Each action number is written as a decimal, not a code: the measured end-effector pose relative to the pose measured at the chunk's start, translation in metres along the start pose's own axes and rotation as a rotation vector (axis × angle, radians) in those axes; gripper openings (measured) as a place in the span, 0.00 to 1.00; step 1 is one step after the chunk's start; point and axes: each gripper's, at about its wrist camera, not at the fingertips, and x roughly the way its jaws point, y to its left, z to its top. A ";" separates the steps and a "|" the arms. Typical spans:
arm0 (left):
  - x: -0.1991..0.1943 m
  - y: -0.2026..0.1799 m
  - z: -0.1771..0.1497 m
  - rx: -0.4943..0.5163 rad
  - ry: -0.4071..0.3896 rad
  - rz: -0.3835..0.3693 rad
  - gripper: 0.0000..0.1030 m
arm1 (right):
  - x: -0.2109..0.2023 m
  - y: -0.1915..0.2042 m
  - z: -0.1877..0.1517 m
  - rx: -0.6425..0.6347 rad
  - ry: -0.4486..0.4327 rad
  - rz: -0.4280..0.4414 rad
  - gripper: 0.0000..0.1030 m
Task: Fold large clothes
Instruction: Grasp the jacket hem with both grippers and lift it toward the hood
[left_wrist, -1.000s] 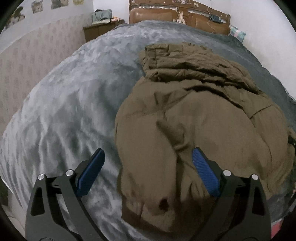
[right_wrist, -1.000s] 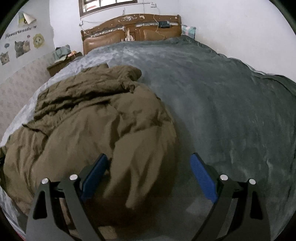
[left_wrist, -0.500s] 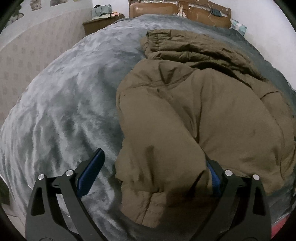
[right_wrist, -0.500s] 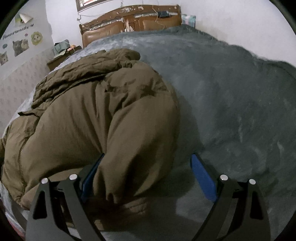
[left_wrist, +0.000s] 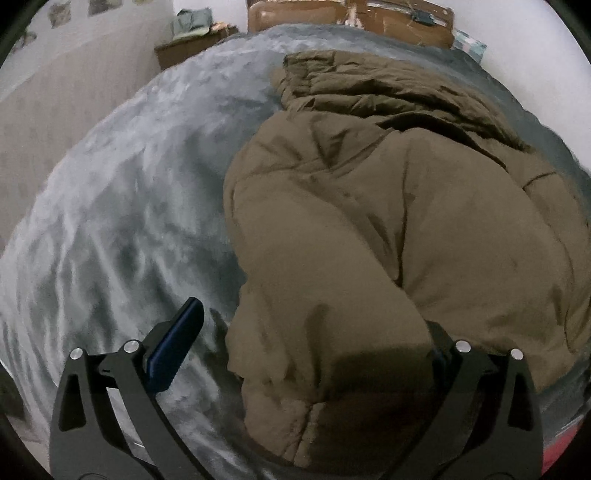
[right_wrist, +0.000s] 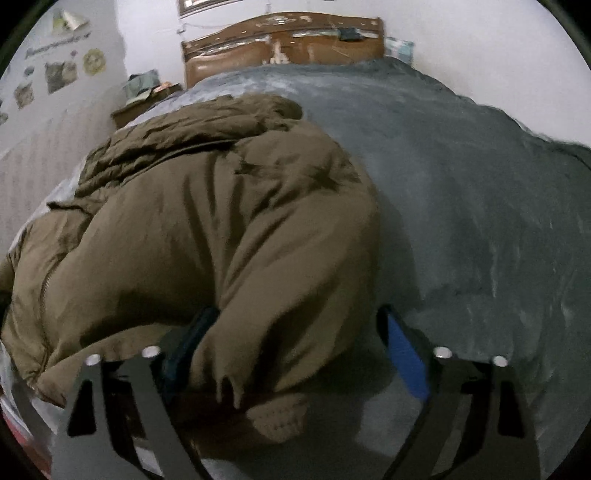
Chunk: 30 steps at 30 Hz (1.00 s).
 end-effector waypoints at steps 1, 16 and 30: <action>-0.002 -0.002 0.000 0.018 -0.006 -0.002 0.90 | 0.002 0.001 0.003 0.002 0.002 0.007 0.68; -0.021 -0.003 0.009 0.061 -0.004 -0.107 0.34 | -0.022 0.003 0.008 -0.005 -0.022 0.058 0.27; -0.047 0.013 -0.001 0.049 -0.014 -0.165 0.27 | -0.063 0.003 0.004 -0.061 -0.021 0.105 0.21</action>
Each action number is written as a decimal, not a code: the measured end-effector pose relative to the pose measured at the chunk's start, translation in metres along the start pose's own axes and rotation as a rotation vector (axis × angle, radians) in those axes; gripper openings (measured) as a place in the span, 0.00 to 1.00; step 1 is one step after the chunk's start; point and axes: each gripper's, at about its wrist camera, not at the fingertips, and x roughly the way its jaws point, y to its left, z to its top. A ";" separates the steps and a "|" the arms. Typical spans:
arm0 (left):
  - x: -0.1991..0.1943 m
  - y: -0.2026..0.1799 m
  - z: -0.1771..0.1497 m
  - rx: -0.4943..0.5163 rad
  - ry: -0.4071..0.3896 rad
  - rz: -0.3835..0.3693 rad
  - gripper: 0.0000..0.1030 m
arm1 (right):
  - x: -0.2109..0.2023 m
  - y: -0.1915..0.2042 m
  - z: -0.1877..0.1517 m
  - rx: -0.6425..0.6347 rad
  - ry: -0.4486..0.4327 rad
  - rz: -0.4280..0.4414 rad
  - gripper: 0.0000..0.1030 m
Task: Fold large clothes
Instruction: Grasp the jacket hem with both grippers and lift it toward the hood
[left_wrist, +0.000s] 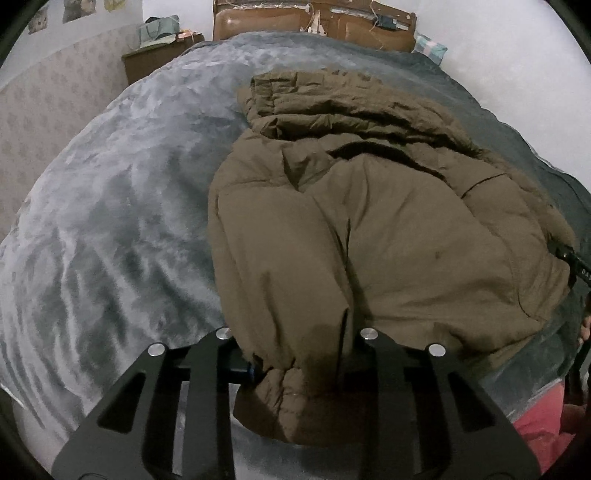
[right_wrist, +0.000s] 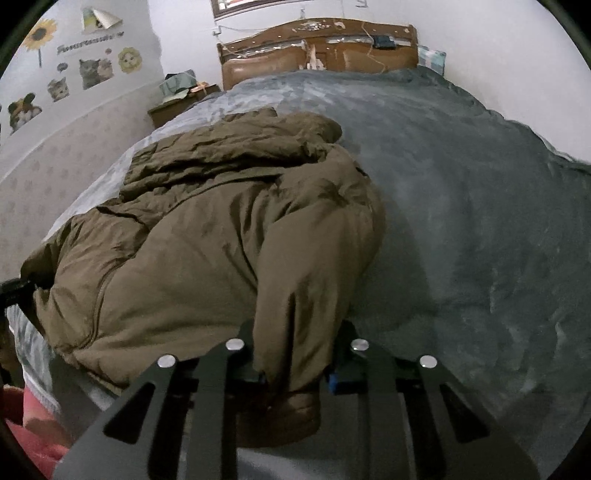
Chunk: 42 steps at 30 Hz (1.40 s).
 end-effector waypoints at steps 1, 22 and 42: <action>-0.005 0.000 -0.002 0.005 -0.004 0.002 0.27 | -0.005 -0.001 -0.001 0.001 -0.003 0.000 0.21; -0.034 0.005 0.018 -0.021 -0.061 -0.013 0.28 | -0.019 -0.008 0.003 0.039 -0.039 0.020 0.21; -0.032 0.004 0.046 -0.034 -0.104 -0.063 0.31 | -0.013 -0.018 0.039 0.126 -0.067 0.044 0.21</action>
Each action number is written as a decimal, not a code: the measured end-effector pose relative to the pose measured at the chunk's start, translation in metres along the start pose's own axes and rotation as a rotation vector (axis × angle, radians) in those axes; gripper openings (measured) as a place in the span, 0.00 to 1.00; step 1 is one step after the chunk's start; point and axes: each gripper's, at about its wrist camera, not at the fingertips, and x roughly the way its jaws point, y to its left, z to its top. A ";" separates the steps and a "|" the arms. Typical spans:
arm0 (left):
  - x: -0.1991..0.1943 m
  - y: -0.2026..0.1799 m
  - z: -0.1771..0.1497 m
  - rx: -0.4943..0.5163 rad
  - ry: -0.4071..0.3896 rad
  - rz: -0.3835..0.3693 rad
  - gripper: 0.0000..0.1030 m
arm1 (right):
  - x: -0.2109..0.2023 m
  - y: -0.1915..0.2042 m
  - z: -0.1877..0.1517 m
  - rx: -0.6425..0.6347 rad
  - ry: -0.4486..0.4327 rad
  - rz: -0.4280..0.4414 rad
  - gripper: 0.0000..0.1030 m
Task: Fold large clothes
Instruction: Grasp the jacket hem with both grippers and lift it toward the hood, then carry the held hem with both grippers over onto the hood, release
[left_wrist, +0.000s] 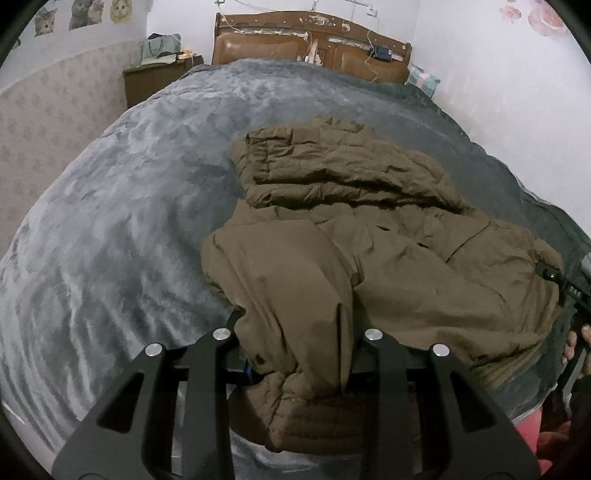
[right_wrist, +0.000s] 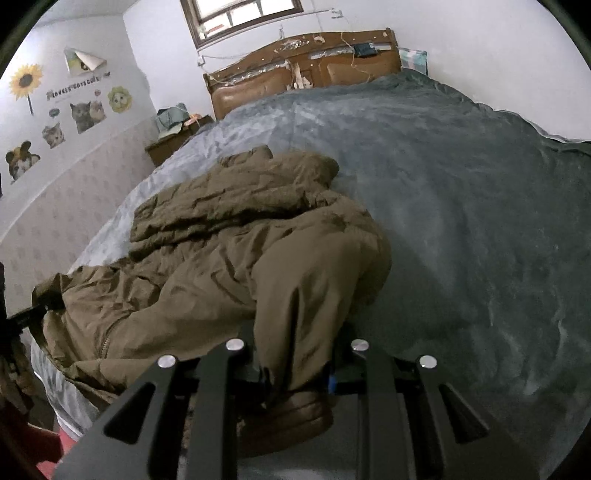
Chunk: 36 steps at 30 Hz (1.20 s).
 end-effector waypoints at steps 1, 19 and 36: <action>0.000 -0.001 0.002 0.001 -0.003 0.000 0.31 | 0.002 0.001 0.002 -0.013 0.001 -0.005 0.21; 0.003 -0.022 0.084 0.079 -0.097 0.001 0.31 | 0.030 0.008 0.094 0.049 -0.094 0.018 0.21; 0.033 -0.002 0.174 0.086 -0.113 0.034 0.31 | 0.073 0.021 0.191 0.008 -0.125 0.025 0.21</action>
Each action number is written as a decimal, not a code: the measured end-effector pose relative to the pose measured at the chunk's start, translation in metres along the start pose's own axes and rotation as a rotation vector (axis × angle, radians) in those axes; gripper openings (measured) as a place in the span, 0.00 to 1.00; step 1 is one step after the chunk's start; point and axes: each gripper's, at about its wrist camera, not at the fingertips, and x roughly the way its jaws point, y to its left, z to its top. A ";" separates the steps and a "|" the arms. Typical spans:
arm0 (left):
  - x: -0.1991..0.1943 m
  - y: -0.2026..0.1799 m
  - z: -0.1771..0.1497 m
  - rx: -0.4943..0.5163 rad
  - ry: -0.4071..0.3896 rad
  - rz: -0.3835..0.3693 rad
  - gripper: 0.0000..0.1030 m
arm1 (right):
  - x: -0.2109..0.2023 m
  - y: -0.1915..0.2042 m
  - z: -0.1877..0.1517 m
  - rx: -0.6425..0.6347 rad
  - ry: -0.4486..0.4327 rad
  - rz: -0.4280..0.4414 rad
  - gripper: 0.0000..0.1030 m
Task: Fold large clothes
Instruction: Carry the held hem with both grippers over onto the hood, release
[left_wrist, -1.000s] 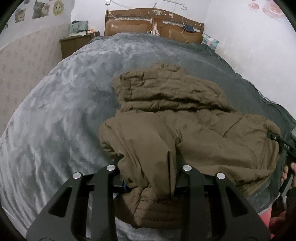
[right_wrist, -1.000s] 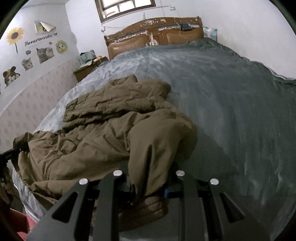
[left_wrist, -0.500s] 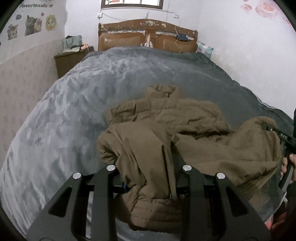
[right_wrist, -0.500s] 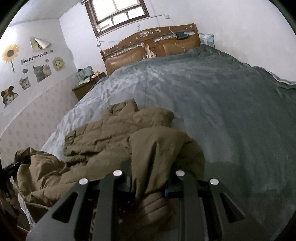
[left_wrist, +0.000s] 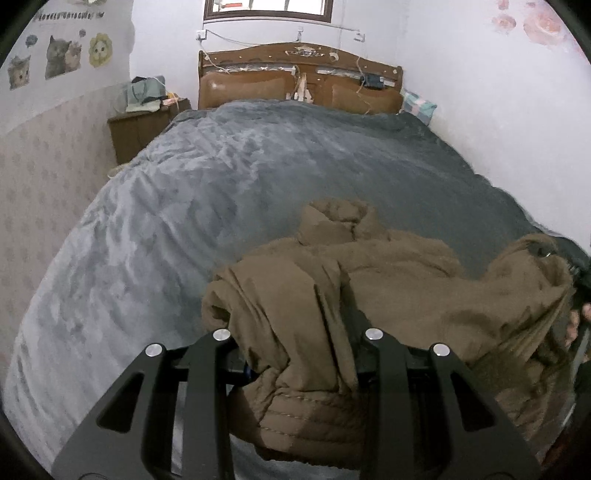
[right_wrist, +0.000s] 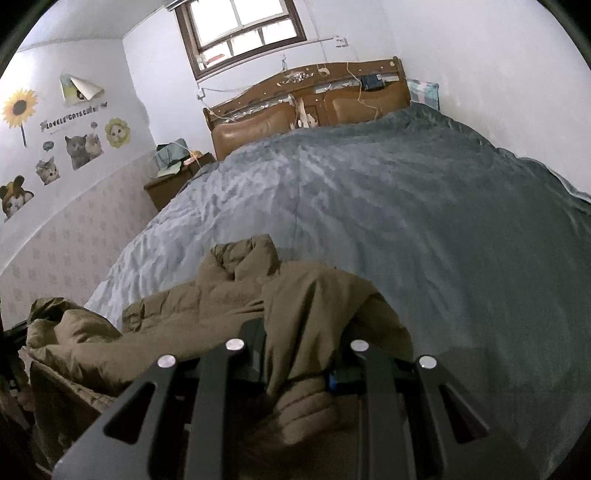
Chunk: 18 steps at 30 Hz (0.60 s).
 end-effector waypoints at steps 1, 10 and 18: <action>0.003 0.000 0.003 0.007 0.004 0.010 0.31 | 0.004 0.003 0.010 -0.010 -0.004 0.004 0.21; 0.055 0.016 0.045 0.008 0.054 -0.004 0.33 | 0.066 0.011 0.055 -0.076 0.036 -0.021 0.21; 0.126 0.024 0.041 0.034 0.161 0.013 0.33 | 0.138 -0.001 0.041 -0.115 0.153 -0.051 0.21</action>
